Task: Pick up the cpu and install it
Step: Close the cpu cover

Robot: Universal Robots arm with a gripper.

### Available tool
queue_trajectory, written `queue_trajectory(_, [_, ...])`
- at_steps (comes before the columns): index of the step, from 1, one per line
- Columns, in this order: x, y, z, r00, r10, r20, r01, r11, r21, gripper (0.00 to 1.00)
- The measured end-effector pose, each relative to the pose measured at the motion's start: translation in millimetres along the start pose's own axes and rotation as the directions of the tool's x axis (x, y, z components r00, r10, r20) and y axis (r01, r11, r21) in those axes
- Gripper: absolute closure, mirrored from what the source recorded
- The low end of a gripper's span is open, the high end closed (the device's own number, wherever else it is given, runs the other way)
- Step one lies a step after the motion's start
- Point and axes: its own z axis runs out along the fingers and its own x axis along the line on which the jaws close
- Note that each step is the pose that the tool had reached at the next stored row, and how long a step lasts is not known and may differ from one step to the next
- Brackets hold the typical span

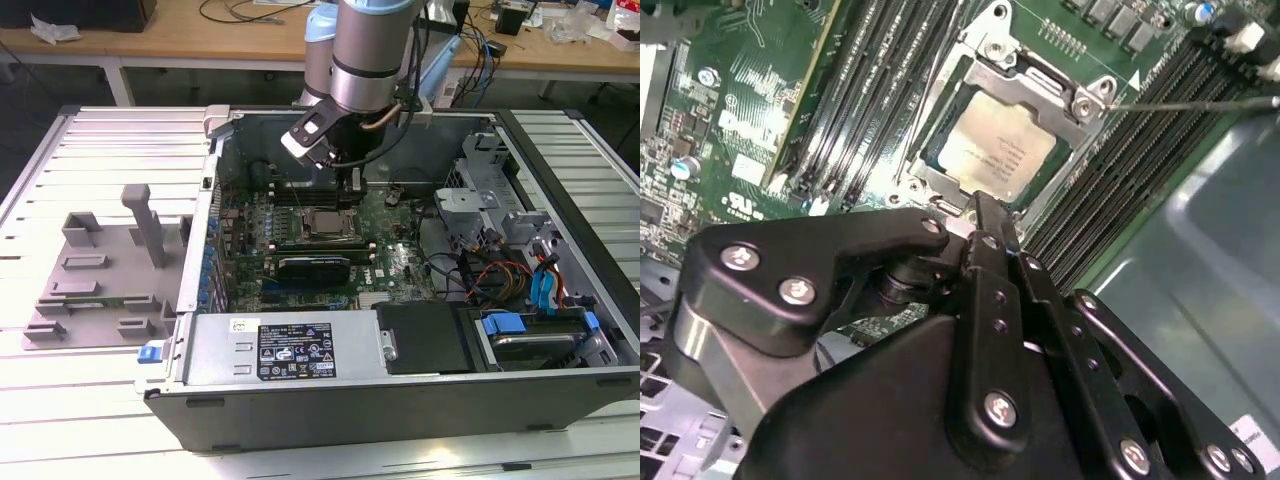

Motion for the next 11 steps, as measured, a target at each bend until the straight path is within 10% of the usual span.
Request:
queue_trajectory(6, [0.0, -0.9, 1.2, 0.9934, -0.114, 0.0026, 0.114, 0.9935, 0.0015, 0.89])
queue_trajectory(7, [0.0, -0.9, 1.4, 0.9912, -0.133, 0.0029, 0.133, 0.9912, 0.0017, 0.89])
queue_trajectory(8, [0.0, -0.9, 2.0, 0.9797, -0.200, 0.0055, 0.200, 0.9797, 0.0028, 0.89])
queue_trajectory(11, [0.0, -0.9, 2.0, 0.9760, -0.218, 0.0075, 0.218, 0.9760, 0.0034, 0.89])
